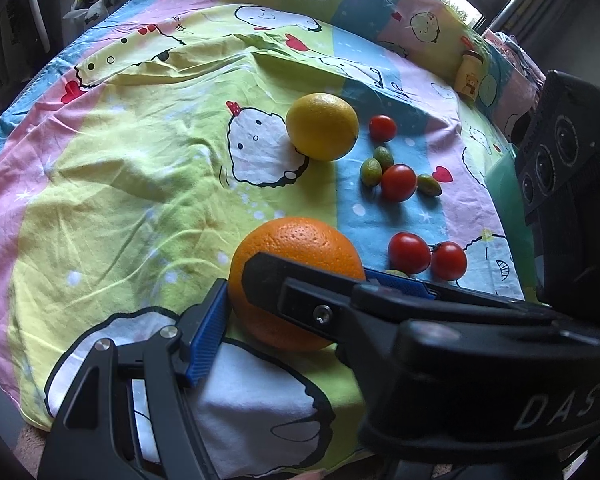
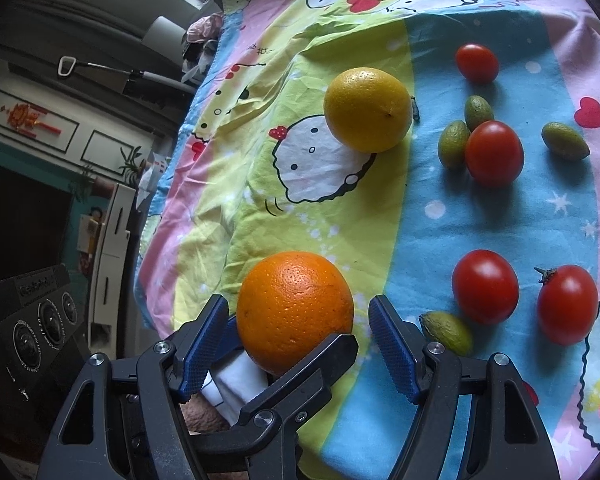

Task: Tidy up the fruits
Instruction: 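Close the right tool's fingers around the orange, then lift the orange with the right tool and carry it toward the green basin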

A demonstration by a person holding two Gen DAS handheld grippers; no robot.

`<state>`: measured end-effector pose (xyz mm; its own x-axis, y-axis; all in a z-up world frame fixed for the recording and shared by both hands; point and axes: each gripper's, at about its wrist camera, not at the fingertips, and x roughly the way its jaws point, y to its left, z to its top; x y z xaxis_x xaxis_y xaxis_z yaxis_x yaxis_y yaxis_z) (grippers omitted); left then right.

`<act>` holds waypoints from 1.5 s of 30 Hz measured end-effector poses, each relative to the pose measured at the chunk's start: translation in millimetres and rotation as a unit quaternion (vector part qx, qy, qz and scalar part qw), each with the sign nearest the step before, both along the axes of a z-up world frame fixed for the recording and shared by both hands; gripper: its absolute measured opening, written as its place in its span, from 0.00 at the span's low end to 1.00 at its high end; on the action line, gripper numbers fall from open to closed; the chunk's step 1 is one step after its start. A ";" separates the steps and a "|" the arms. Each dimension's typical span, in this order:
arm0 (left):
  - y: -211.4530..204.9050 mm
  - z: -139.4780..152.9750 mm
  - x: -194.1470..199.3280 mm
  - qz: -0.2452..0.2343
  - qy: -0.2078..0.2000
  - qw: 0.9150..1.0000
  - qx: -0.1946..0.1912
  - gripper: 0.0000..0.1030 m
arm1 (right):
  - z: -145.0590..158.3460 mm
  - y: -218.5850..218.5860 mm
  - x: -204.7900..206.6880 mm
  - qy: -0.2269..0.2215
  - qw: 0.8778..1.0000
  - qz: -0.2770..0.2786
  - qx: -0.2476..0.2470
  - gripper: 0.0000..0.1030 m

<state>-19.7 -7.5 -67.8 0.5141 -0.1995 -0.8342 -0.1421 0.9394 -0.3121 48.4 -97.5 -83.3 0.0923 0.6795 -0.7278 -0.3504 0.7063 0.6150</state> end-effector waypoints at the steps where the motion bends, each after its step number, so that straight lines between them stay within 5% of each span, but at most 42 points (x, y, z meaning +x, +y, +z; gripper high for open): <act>1: 0.2 0.0 0.1 0.000 0.000 1.000 0.000 0.64 | -0.3 -0.1 -0.1 0.000 1.000 0.000 0.001 0.73; 19: -1.1 -0.6 0.1 -0.002 -0.003 1.000 0.004 0.63 | -0.5 0.2 -1.4 -0.002 1.000 0.004 0.007 0.73; 24: -1.5 -0.2 -0.3 -0.004 -0.004 1.000 0.004 0.63 | -1.9 1.1 0.3 0.006 1.000 0.009 0.013 0.62; 36: -0.8 1.0 -2.0 -0.002 -0.011 1.000 0.004 0.63 | -0.5 1.1 0.7 0.009 1.000 0.002 0.017 0.61; 45: -8.5 17.1 -3.2 -0.011 -0.045 0.999 0.007 0.63 | 16.3 -7.5 -1.6 -0.024 0.999 -0.009 0.021 0.61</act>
<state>-22.9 -16.0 -50.7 0.5822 -0.1994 -0.7882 -0.0945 0.9463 -0.3092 46.7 -105.0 -67.0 0.1387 0.7076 -0.6928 -0.3677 0.6864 0.6275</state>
